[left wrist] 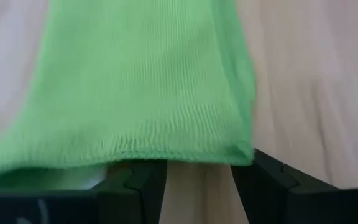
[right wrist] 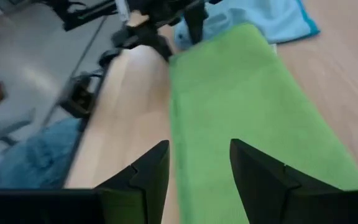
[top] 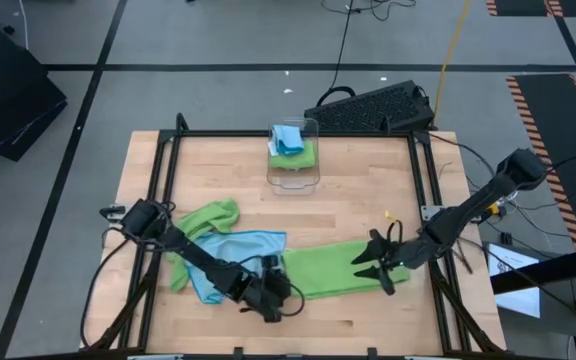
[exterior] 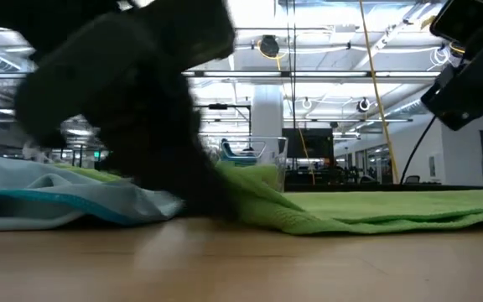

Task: Fold microfiber towels
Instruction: Fold the right green towel

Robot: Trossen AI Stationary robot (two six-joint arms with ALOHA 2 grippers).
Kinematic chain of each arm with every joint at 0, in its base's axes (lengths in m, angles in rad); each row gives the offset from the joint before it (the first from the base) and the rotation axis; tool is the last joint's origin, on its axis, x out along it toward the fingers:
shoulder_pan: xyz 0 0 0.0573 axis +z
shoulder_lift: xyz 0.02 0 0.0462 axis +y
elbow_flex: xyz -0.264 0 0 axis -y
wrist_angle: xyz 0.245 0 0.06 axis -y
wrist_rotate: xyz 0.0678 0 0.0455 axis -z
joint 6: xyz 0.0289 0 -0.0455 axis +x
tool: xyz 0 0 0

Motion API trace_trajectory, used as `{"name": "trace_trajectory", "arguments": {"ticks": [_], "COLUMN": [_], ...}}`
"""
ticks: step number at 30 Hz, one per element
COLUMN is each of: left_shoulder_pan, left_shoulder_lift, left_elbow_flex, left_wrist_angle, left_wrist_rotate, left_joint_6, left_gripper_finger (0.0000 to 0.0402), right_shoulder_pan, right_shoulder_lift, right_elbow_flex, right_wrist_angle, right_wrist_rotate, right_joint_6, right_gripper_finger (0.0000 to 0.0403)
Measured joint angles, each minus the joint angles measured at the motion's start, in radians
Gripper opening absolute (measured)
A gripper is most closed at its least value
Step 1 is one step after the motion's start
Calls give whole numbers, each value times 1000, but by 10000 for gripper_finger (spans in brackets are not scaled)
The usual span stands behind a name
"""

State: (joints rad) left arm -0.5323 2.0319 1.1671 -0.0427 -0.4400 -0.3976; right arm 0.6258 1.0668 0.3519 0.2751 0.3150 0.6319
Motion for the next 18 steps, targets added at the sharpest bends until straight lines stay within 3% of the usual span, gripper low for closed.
{"name": "trace_trajectory", "arguments": {"ticks": [6,12,18], "left_shoulder_pan": [52,56,54], "left_shoulder_lift": [-1,-13,-24], "left_elbow_flex": [0,0,1], "left_wrist_angle": [132,243,218], "left_wrist_rotate": [106,203,486], "left_joint_6": [106,171,23], "left_gripper_finger": [175,175,175], "right_shoulder_pan": [-6,-24,-24], "right_shoulder_lift": [216,380,478], "right_elbow_flex": [0,0,0], "right_wrist_angle": [253,369,462], "right_wrist_rotate": [58,79,78], "right_joint_6": [-74,-70,-81], "right_gripper_finger": [160,160,160]}}
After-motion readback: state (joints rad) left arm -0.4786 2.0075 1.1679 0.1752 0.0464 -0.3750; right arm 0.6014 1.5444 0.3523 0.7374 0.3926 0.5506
